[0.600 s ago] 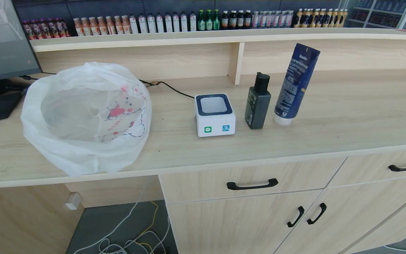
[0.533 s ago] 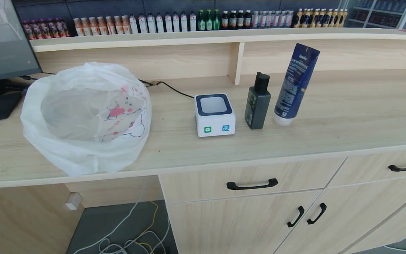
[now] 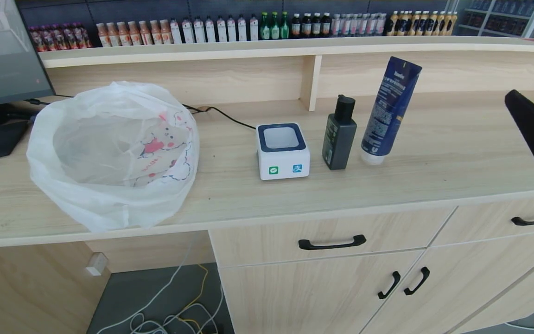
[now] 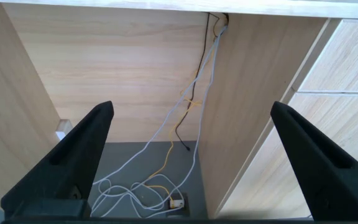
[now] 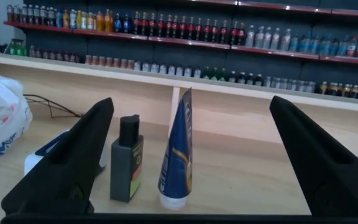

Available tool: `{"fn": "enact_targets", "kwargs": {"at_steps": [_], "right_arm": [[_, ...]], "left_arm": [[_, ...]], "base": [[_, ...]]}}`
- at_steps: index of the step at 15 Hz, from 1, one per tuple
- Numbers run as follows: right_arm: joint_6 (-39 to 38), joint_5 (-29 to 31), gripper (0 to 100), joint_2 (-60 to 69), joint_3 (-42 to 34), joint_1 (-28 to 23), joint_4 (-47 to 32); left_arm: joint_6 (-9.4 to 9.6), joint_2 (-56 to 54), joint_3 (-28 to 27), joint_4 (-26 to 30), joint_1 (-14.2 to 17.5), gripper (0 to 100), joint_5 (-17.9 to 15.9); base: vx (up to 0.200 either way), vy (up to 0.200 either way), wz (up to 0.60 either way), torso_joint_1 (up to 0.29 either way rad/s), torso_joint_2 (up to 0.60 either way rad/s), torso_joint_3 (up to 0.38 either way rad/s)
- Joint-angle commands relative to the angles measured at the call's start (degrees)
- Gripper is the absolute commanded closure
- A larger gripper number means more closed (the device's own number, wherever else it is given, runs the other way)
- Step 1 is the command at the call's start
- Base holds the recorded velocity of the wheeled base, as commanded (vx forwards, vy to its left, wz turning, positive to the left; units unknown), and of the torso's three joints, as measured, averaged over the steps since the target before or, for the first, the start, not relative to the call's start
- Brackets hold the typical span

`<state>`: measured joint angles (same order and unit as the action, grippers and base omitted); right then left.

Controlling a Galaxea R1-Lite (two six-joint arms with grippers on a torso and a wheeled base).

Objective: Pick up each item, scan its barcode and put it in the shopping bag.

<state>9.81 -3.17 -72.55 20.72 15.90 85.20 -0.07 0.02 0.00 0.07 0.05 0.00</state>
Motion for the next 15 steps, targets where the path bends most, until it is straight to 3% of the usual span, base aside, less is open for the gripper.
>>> {"fn": "enact_targets", "kwargs": {"at_steps": [1, 4, 6, 10, 15], "right_arm": [[-0.1, 2.2, 0, -12.0, 1.2, 1.9, 4.8], [0.8, 9.1, 0, -12.6, 2.3, 7.7, 4.8], [0.6, 13.7, 0, -15.4, 5.6, 8.4, 4.8], [0.6, 14.1, 0, -17.8, 5.9, 14.2, 4.8], [-1.7, 13.5, 0, -22.9, 7.8, 15.2, 4.8]], "left_arm": [[-0.01, 0.0, 0.0, 0.0, 0.0, 0, 0.0], [-0.01, 0.0, 0.0, 0.0, 0.0, 0, 0.0], [-0.01, 0.0, 0.0, 0.0, 0.0, 0, 0.0], [-0.01, 0.0, 0.0, 0.0, 0.0, 0, 0.0], [-0.01, 0.0, 0.0, 0.0, 0.0, 0, 0.0]], "base": [[0.000, 0.000, 0.00, 0.000, 0.00, 0.000], [0.000, 0.000, 0.00, 0.000, 0.00, 0.000], [0.000, 0.000, 0.00, 0.000, 0.00, 0.000], [0.000, 0.000, 0.00, 0.000, 0.00, 0.000], [0.000, 0.000, 0.00, 0.000, 0.00, 0.000]]}}
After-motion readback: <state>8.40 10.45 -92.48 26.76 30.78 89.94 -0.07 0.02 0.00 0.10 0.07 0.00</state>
